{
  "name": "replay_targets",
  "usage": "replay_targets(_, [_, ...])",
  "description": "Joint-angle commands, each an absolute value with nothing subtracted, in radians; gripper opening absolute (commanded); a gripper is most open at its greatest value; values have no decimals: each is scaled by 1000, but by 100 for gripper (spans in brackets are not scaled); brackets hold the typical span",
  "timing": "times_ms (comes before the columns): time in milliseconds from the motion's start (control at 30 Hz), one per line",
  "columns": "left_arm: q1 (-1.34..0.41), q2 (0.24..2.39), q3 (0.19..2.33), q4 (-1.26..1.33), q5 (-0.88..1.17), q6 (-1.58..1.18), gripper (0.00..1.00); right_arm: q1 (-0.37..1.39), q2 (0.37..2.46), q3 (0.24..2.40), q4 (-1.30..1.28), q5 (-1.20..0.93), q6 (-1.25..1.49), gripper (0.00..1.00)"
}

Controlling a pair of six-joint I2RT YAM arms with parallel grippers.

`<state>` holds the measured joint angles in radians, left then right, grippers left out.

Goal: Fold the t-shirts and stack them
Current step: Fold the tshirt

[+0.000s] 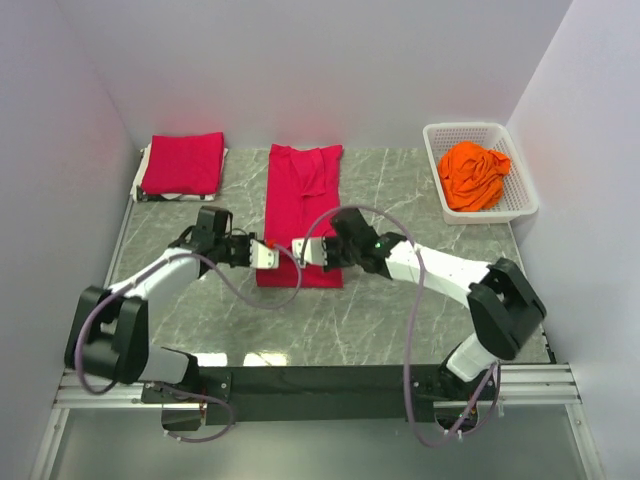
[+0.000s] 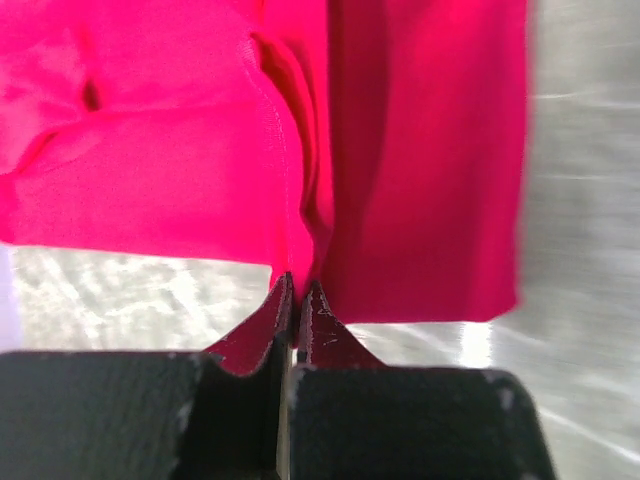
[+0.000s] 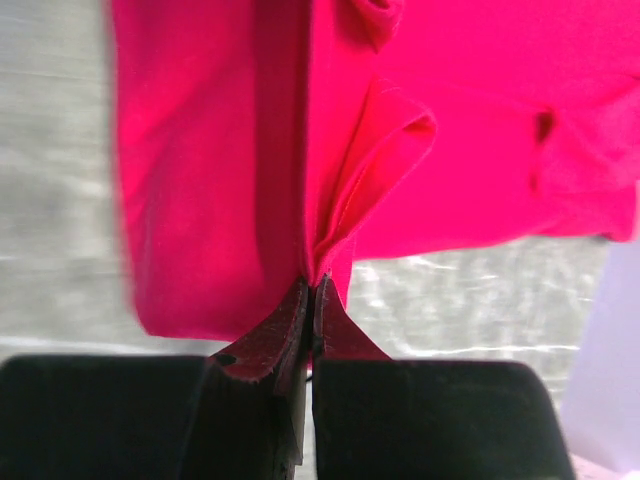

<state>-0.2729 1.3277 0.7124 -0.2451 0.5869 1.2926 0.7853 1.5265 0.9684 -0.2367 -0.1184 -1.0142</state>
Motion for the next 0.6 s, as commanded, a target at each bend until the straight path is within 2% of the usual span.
replay_targets(0, [-233,1413,814,-153,623,1333,1,715,1598,1093,-253,-164,-1129,0])
replay_targets(233, [-181,1646,998,-87,652,1342,1,612,1813,1331,-285,-212,-1204,0])
replay_targets(433, [-158,1788,1124,-72,666,1345,1,578,1927,1433,-285,-213,-1229,0])
replay_targets(467, [-156,1801,1134,-69,664,1345,4,577,1936,1439,-285,-207,-1229,0])
replay_targets(500, [-156,1812,1144,-54,654,1344,7,578,1943,1445,-284,-201,-1229,8])
replay_targets(533, [-156,1828,1147,-40,647,1335,11,578,1956,1456,-279,-193,-1223,21])
replay_targets(567, [-155,1833,1152,-34,641,1318,21,577,1960,1460,-272,-178,-1204,33])
